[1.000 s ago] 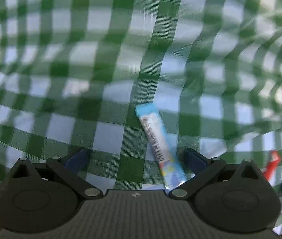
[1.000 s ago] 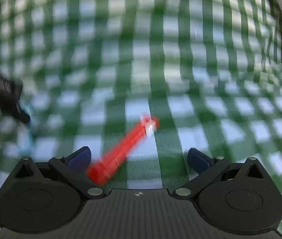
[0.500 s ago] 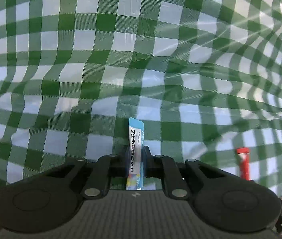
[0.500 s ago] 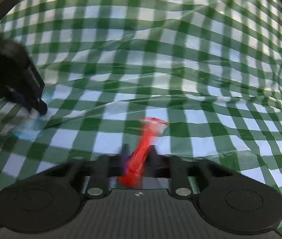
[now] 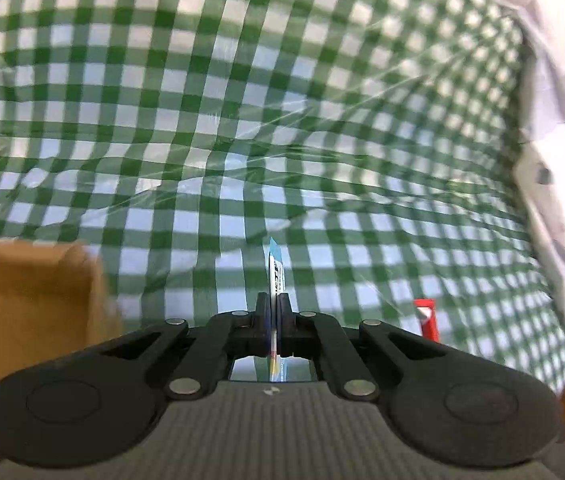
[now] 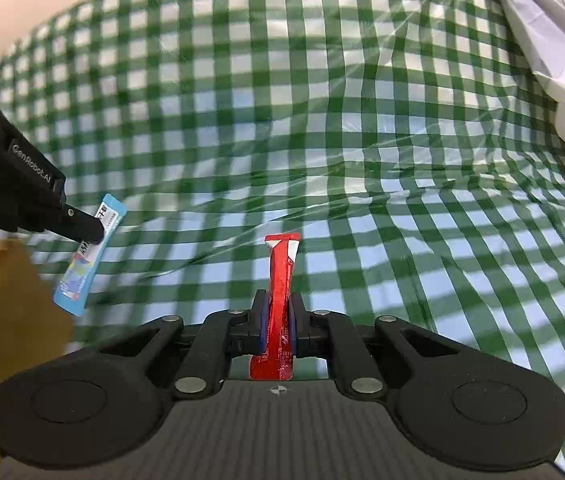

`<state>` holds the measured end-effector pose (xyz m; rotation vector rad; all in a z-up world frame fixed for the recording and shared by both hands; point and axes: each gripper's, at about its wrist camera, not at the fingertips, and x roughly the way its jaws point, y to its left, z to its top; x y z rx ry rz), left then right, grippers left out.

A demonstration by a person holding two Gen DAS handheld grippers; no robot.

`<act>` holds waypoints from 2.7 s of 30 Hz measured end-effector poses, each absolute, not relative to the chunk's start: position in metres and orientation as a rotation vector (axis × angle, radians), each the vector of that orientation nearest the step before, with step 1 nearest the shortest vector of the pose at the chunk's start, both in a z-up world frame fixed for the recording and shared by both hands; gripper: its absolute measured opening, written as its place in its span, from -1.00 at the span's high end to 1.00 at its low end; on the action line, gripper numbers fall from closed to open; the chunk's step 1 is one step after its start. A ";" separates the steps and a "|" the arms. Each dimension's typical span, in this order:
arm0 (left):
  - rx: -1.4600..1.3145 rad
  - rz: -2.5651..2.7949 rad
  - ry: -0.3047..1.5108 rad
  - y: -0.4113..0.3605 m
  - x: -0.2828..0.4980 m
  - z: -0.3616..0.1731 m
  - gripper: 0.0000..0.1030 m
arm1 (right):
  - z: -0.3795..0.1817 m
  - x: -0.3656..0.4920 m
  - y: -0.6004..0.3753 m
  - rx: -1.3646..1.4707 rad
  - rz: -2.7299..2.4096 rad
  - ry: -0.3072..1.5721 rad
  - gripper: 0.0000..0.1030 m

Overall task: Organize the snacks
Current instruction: 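Carry the blue and red stick packets over the box, then open both tools to drop the stick packets into the box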

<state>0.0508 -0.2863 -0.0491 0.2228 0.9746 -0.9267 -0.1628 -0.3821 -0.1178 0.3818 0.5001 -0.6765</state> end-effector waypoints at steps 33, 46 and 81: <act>0.162 -0.725 0.770 0.112 -0.092 0.050 0.96 | -0.003 -0.223 -0.031 0.266 -0.287 0.540 0.79; 0.147 -0.698 0.788 0.116 -0.079 0.044 0.96 | -0.005 -0.216 -0.033 0.246 -0.283 0.573 0.79; 0.177 -0.658 0.897 0.048 0.058 -0.002 0.96 | -0.035 -0.081 -0.075 0.261 -0.233 0.684 0.79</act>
